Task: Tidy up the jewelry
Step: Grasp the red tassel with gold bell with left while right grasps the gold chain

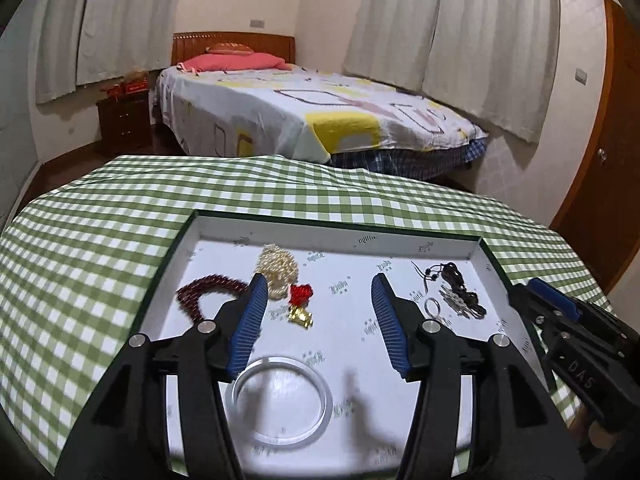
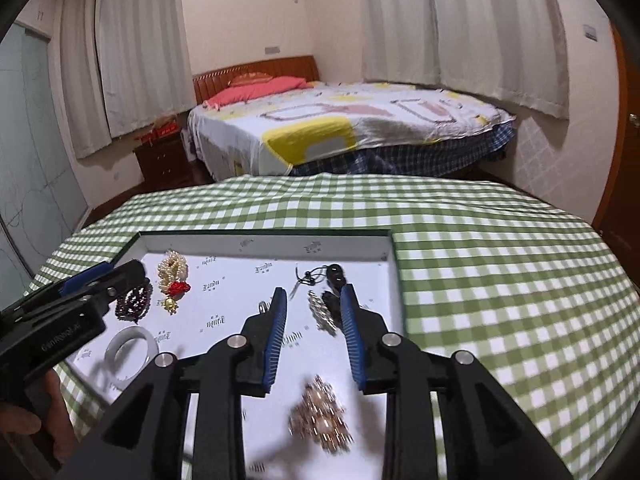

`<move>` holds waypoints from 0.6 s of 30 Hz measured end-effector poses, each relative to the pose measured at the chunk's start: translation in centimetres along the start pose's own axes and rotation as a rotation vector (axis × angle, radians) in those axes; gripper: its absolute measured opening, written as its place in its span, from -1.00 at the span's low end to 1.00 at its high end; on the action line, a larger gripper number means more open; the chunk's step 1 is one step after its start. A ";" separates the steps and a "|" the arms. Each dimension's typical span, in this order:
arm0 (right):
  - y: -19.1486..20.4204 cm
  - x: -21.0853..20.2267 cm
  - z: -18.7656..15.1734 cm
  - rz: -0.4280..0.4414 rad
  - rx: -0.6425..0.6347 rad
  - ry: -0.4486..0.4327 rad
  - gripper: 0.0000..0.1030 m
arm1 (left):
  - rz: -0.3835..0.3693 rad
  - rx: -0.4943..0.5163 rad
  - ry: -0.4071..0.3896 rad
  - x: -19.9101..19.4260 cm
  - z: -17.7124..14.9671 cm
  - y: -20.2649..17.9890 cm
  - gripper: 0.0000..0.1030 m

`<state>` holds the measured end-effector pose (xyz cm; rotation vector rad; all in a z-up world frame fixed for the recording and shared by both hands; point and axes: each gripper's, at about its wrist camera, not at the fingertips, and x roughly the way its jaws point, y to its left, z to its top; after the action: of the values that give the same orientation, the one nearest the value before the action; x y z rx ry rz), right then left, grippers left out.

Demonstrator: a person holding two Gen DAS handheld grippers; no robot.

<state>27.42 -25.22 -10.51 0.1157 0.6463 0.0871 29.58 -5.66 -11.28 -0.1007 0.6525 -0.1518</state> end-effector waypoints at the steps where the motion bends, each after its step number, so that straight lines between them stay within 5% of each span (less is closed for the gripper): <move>1: -0.2 -0.7 -0.3 -0.004 0.008 -0.007 -0.42 | -0.001 -0.004 -0.005 -0.7 -0.2 0.1 0.03; 18: 0.1 -5.2 -8.0 -0.049 -0.006 0.050 -0.21 | 0.032 -0.004 -0.024 -7.9 -6.5 0.5 0.12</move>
<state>18.41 -25.09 -13.77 0.0919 0.6987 0.0445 19.46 -4.13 -11.73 -0.0953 0.6306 -0.1180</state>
